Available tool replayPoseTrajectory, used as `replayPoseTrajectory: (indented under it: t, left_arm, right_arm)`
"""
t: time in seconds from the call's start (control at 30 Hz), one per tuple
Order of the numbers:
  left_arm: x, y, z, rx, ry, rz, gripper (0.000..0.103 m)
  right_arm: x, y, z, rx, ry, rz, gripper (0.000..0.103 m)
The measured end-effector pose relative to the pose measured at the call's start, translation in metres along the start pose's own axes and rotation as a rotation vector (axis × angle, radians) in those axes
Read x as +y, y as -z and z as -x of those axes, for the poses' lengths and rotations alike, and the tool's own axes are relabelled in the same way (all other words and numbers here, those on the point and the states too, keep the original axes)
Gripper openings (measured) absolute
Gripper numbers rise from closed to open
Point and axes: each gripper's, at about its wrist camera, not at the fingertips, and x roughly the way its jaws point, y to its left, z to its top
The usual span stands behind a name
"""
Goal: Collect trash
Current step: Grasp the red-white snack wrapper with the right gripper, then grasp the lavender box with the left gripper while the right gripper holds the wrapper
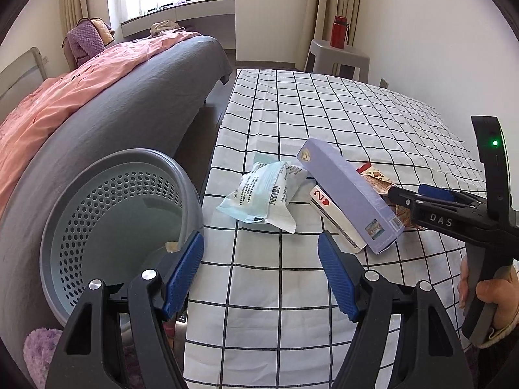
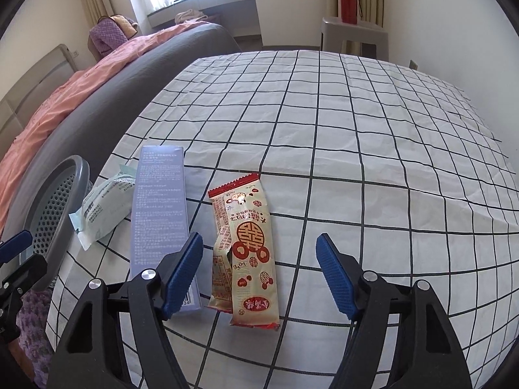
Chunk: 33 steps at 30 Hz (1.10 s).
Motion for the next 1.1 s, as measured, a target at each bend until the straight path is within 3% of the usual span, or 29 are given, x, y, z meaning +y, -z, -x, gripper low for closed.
replayPoseTrajectory:
  t: [0.13, 0.37, 0.83, 1.1]
  left_arm:
    - [-0.003, -0.001, -0.002, 0.004, 0.007, -0.002, 0.07]
    - [-0.014, -0.002, -0.004, 0.011, 0.023, -0.006, 0.07]
    - [-0.055, -0.014, -0.009, 0.023, 0.05, -0.027, 0.07]
    - [-0.083, -0.036, -0.03, 0.079, 0.044, -0.01, 0.07]
  right_arm:
    - [0.0, 0.001, -0.008, 0.019, 0.0, 0.003, 0.065]
    - [-0.001, 0.003, -0.013, 0.039, -0.017, 0.007, 0.039]
    - [-0.023, 0.005, 0.015, -0.027, -0.034, -0.063, 0.038]
    - [-0.051, 0.005, 0.029, -0.061, -0.035, -0.125, 0.038]
